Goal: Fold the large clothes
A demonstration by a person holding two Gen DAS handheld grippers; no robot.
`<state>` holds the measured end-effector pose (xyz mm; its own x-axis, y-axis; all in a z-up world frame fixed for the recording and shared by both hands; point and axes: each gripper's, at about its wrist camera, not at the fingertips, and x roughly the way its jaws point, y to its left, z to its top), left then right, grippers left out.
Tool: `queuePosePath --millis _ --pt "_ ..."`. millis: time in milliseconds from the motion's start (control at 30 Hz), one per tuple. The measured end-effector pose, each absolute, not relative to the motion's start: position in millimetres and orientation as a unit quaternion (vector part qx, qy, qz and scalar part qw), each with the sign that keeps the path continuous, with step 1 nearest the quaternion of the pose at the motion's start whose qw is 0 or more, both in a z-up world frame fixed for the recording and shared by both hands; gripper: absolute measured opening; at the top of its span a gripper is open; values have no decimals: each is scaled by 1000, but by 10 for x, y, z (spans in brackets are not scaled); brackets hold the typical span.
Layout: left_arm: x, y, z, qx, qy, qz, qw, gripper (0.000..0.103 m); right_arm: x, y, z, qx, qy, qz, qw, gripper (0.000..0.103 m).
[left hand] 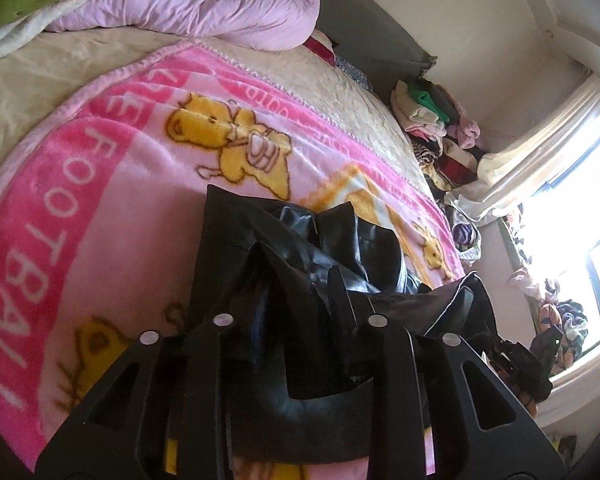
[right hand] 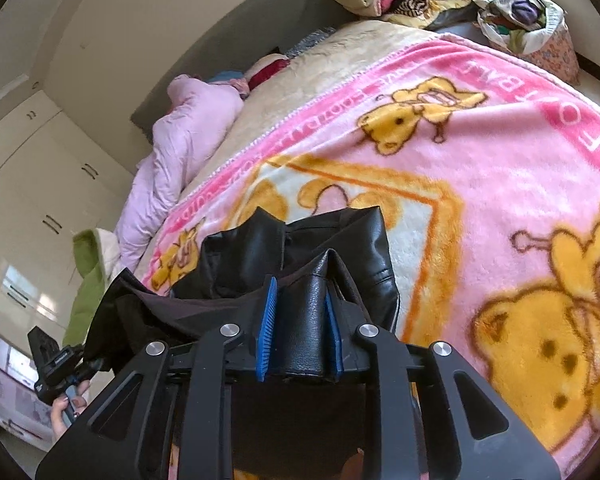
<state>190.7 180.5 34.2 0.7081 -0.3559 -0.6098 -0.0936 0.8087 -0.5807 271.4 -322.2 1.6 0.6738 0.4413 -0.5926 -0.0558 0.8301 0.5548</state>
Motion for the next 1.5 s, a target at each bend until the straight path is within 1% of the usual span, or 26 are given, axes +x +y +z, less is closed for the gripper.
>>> queuePosePath --millis 67,133,167,200,367,433,467,500,633,700,767,900,967,1000,1033,1067,1100,1133,1200,1233,1300,1400,1500 --pt "1922 1810 348 -298 370 -77 876 22 2742 -3219 -15 256 378 138 879 24" --pt "1923 1802 370 -289 365 -77 881 22 2757 -3223 -40 262 376 140 878 30" --pt "1919 1799 377 -286 363 -76 883 25 2760 -3226 -52 265 374 143 877 32" --pt "1920 1810 387 -287 359 -76 885 26 2759 -3226 -61 267 373 143 877 36" --pt "1925 1895 406 -290 349 -70 888 26 2725 -3220 -79 265 366 125 883 58" --pt "1928 1920 419 -285 347 -63 891 26 2699 -3198 -78 248 364 115 890 60" --pt "1931 1930 426 -282 346 -59 893 28 2677 -3188 -78 241 361 110 894 62" --pt "1931 1935 427 -276 345 -54 895 34 2659 -3178 -76 235 359 108 897 66" --pt "1977 1879 377 -217 351 -19 911 44 2634 -3123 -89 190 350 89 913 68" --pt "2038 1821 296 -191 362 -18 912 54 2668 -3057 -104 158 352 79 919 68" --pt "2140 1729 155 -156 383 -14 910 60 2729 -2974 -122 125 353 74 924 68" --pt "2293 1583 -48 -107 406 -5 908 62 2938 -2832 -189 58 360 62 929 68" --pt "2331 1503 -89 -89 403 -10 911 62 3047 -2769 -234 30 366 60 928 68" --pt "2339 1480 -100 -85 398 -14 914 61 3098 -2743 -256 20 369 61 927 68" --pt "2344 1459 -120 -82 394 -13 915 56 3144 -2728 -276 15 371 62 926 68" --pt "2346 1443 -137 -78 396 -4 915 37 3202 -2715 -309 10 373 62 926 68" --pt "2350 1435 -150 -72 395 9 916 24 3230 -2707 -327 8 374 62 925 63" --pt "2342 1432 -145 -73 391 10 917 20 3264 -2709 -358 9 377 63 924 44" --pt "2310 1426 -104 -73 381 7 922 10 3272 -2721 -377 2 377 52 925 26" --pt "2283 1418 -55 -68 372 8 926 9 3243 -2746 -364 8 371 54 927 20" --pt "2242 1391 46 -61 357 7 932 5 3184 -2804 -306 28 361 57 931 13" --pt "2199 1358 228 -56 336 -3 940 4 3054 -2919 -103 65 326 74 940 12" --pt "2183 1332 360 -54 316 -5 947 3 3005 -2956 72 76 300 82 947 12"
